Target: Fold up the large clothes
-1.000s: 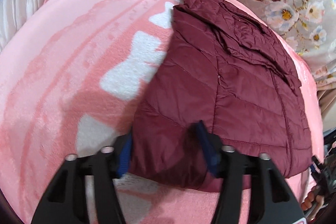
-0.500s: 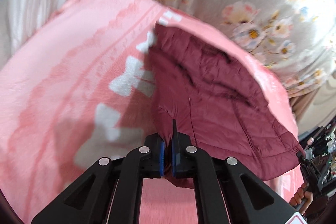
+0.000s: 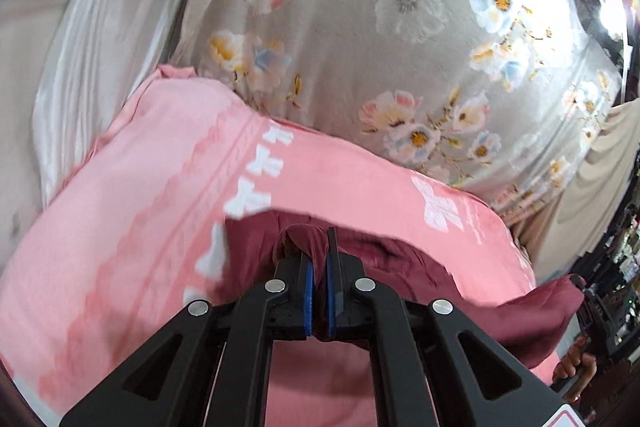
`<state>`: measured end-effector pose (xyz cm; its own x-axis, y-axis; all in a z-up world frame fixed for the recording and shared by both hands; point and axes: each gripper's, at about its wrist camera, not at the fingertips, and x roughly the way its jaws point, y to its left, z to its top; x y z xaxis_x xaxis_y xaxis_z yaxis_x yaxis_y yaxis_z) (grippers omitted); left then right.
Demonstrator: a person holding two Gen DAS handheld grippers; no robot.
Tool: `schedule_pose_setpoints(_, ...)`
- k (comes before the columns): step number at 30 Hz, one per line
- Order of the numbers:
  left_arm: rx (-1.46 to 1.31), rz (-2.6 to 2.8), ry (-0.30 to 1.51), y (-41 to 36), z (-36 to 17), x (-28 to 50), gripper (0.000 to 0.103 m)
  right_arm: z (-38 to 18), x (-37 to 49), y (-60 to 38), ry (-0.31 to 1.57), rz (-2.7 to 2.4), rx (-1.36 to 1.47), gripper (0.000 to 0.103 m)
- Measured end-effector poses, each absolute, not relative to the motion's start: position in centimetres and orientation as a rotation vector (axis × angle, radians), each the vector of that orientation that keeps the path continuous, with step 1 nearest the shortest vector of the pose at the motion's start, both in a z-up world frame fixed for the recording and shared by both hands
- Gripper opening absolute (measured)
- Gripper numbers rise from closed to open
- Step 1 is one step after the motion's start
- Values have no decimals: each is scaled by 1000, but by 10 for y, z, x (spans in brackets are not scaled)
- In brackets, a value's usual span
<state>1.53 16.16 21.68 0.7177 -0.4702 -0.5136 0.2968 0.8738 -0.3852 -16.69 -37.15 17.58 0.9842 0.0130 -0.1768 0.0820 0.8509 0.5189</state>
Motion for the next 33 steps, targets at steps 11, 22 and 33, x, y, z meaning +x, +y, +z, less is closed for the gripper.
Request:
schedule_pose_setpoints(11,-142,-185,828,86,133,199,4,86,39,-418,425,-229,612,4)
schedule_pose_setpoints(22,-127,-106,977,68,34,285,5,6,123,-433,595,-302,626,4)
schedule_pose_setpoints(33,-128,-132,1032,60,-27,307,14,-38,151,-423,745,-361,543,5)
